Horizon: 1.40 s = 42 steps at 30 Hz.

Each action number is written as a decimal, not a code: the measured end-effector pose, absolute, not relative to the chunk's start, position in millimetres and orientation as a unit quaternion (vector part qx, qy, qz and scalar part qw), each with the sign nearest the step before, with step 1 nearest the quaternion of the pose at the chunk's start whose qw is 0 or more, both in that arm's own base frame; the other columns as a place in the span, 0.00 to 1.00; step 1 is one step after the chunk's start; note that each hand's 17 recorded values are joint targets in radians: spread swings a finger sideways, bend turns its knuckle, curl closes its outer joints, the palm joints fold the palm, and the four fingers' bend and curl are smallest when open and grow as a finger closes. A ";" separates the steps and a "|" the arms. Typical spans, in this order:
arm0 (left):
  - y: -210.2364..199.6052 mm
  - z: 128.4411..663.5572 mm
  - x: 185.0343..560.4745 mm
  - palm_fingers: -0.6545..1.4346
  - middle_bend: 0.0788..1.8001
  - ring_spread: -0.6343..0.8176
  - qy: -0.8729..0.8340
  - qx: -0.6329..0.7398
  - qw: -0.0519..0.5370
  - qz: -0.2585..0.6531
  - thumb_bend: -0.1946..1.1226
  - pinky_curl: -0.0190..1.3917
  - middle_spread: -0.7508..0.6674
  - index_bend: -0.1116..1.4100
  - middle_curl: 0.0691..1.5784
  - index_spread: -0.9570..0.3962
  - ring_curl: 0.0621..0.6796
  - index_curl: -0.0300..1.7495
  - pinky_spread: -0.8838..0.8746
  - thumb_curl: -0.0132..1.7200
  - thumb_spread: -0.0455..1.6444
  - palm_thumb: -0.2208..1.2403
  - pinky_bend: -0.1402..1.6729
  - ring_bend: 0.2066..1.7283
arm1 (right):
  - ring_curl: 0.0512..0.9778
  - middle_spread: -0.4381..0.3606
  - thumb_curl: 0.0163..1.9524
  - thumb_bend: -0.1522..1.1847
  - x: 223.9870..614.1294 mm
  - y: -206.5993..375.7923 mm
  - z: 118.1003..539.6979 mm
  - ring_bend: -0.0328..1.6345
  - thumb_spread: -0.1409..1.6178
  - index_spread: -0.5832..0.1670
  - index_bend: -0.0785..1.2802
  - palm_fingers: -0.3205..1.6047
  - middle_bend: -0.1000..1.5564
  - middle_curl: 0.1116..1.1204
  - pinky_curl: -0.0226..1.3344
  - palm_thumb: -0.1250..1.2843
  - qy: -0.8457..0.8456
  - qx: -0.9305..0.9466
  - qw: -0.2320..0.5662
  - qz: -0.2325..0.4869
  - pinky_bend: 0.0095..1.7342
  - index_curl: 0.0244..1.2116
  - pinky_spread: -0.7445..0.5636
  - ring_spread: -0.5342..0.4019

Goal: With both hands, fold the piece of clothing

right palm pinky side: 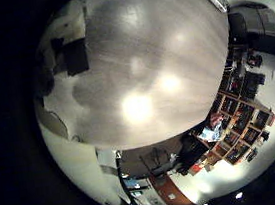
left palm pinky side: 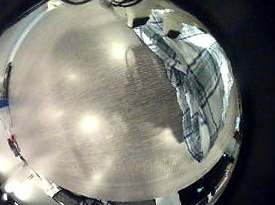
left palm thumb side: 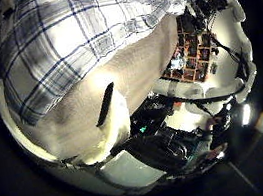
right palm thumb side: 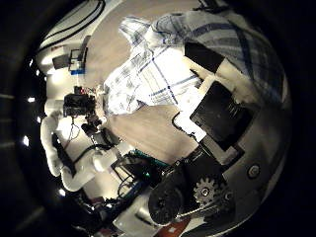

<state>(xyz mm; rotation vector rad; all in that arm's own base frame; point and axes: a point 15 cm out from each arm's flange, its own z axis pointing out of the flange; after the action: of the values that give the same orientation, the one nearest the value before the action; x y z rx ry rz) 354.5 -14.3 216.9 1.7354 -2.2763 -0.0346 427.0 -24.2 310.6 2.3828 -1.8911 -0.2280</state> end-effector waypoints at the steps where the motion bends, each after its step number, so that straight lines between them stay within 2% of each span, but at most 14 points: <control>1: -7.3 222.1 354.1 0.39 0.06 0.59 -0.785 0.604 0.136 -0.008 0.14 0.29 0.64 0.19 0.16 0.68 0.29 0.24 0.69 0.18 0.76 0.38 0.25 0.31 | 0.70 0.39 0.42 0.16 426.7 -10.8 314.8 0.86 0.71 0.40 0.83 0.74 0.88 0.65 0.64 0.80 -0.612 0.786 0.044 -0.071 0.74 0.78 0.42 0.35; 14: 121.0 283.2 329.5 0.41 0.06 0.58 -0.728 0.677 0.098 0.033 0.14 0.28 0.62 0.20 0.16 0.67 0.28 0.25 0.67 0.18 0.75 0.39 0.24 0.30 | 0.71 0.40 0.46 0.12 422.6 229.9 350.3 0.85 0.69 0.41 0.84 0.75 0.88 0.63 0.68 0.81 -0.454 0.889 0.052 0.005 0.71 0.77 0.42 0.35; 22: 153.0 278.2 305.4 0.42 0.06 0.58 -0.711 0.695 0.106 0.036 0.14 0.28 0.62 0.20 0.16 0.66 0.27 0.25 0.67 0.18 0.75 0.39 0.24 0.30 | 0.70 0.40 0.47 0.11 417.6 349.3 293.2 0.86 0.68 0.42 0.84 0.75 0.89 0.62 0.69 0.80 -0.369 0.927 0.062 0.029 0.70 0.76 0.42 0.36; 25: 159.1 277.5 300.7 0.42 0.06 0.58 -0.707 0.698 0.106 0.038 0.14 0.28 0.62 0.20 0.16 0.66 0.27 0.25 0.67 0.18 0.75 0.39 0.24 0.30 | 0.70 0.40 0.47 0.09 412.9 369.6 271.0 0.86 0.69 0.42 0.84 0.75 0.88 0.62 0.69 0.74 -0.354 0.933 0.065 0.027 0.70 0.76 0.41 0.36; 26: 159.9 277.7 300.3 0.42 0.06 0.58 -0.706 0.699 0.106 0.038 0.14 0.27 0.62 0.20 0.16 0.66 0.27 0.25 0.67 0.18 0.75 0.39 0.24 0.30 | 0.68 0.39 0.45 0.07 414.3 372.5 267.6 0.84 0.70 0.40 0.79 0.72 0.86 0.60 0.67 0.67 -0.353 0.933 0.062 0.027 0.68 0.75 0.39 0.35; 28: 161.2 278.8 301.3 0.42 0.06 0.58 -0.706 0.699 0.104 0.039 0.14 0.27 0.61 0.20 0.16 0.66 0.27 0.25 0.67 0.18 0.75 0.39 0.24 0.30 | 0.67 0.37 0.43 0.08 417.0 377.1 258.0 0.82 0.71 0.38 0.72 0.68 0.83 0.58 0.65 0.63 -0.352 0.934 0.060 0.025 0.67 0.73 0.36 0.35; 29: 161.5 278.9 301.0 0.42 0.06 0.58 -0.706 0.699 0.104 0.039 0.14 0.27 0.61 0.20 0.16 0.66 0.27 0.25 0.67 0.18 0.75 0.39 0.24 0.30 | 0.66 0.34 0.41 0.08 417.7 377.5 254.7 0.82 0.73 0.36 0.60 0.58 0.77 0.55 0.64 0.59 -0.349 0.935 0.061 0.024 0.68 0.71 0.32 0.33; 30: 161.3 279.0 300.7 0.42 0.06 0.58 -0.706 0.699 0.105 0.039 0.14 0.27 0.61 0.20 0.16 0.66 0.27 0.25 0.67 0.18 0.75 0.39 0.24 0.30 | 0.67 0.33 0.40 0.09 419.6 377.8 254.4 0.85 0.74 0.33 0.41 0.39 0.70 0.53 0.64 0.58 -0.349 0.935 0.059 0.025 0.71 0.65 0.28 0.31; 32: 159.6 278.9 301.3 0.42 0.06 0.58 -0.706 0.700 0.105 0.039 0.14 0.27 0.61 0.20 0.16 0.66 0.26 0.25 0.67 0.18 0.75 0.39 0.24 0.30 | 0.68 0.33 0.39 0.10 429.2 372.9 258.6 0.86 0.75 0.30 0.30 0.29 0.62 0.50 0.64 0.57 -0.355 0.933 0.049 0.028 0.74 0.62 0.27 0.31; 33: 158.1 278.7 301.3 0.42 0.06 0.58 -0.706 0.699 0.107 0.038 0.14 0.27 0.61 0.20 0.16 0.66 0.26 0.25 0.67 0.18 0.75 0.39 0.24 0.30 | 0.63 0.31 0.37 0.10 434.8 369.6 263.9 0.84 0.76 0.26 0.23 0.28 0.57 0.46 0.61 0.56 -0.360 0.932 0.041 0.029 0.74 0.54 0.26 0.30; 35: 157.2 278.2 299.5 0.42 0.06 0.58 -0.707 0.698 0.110 0.037 0.14 0.27 0.61 0.20 0.16 0.66 0.26 0.25 0.67 0.18 0.75 0.39 0.24 0.30 | 0.58 0.30 0.36 0.10 443.7 365.4 278.4 0.76 0.77 0.19 0.21 0.14 0.46 0.39 0.60 0.57 -0.367 0.930 0.021 0.034 0.68 0.48 0.36 0.34; 37: 156.0 278.7 299.1 0.42 0.06 0.58 -0.707 0.698 0.109 0.037 0.14 0.27 0.61 0.20 0.16 0.66 0.26 0.25 0.67 0.18 0.75 0.39 0.24 0.30 | 0.54 0.31 0.35 0.11 446.5 365.3 306.1 0.73 0.77 0.17 0.19 0.15 0.42 0.35 0.58 0.57 -0.364 0.930 -0.010 0.042 0.66 0.43 0.40 0.36; 39: 153.3 278.9 298.5 0.42 0.06 0.58 -0.706 0.698 0.110 0.037 0.14 0.27 0.61 0.20 0.16 0.66 0.26 0.25 0.67 0.18 0.75 0.39 0.24 0.30 | 0.46 0.37 0.34 0.11 447.8 359.6 328.3 0.65 0.78 0.14 0.17 0.11 0.35 0.30 0.54 0.58 -0.359 0.932 -0.032 0.042 0.63 0.38 0.52 0.45; 42: 145.8 279.1 297.6 0.42 0.06 0.58 -0.710 0.694 0.111 0.036 0.14 0.27 0.61 0.20 0.16 0.66 0.26 0.25 0.67 0.18 0.75 0.39 0.24 0.30 | 0.41 0.40 0.33 0.11 447.4 347.0 359.6 0.60 0.78 0.13 0.16 0.11 0.30 0.27 0.52 0.59 -0.361 0.930 -0.067 0.035 0.60 0.35 0.61 0.53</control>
<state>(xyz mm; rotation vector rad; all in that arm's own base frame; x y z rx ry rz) 297.6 145.8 279.1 2.0383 -2.0862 0.1059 447.4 347.0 359.6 3.0511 -1.1851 0.1133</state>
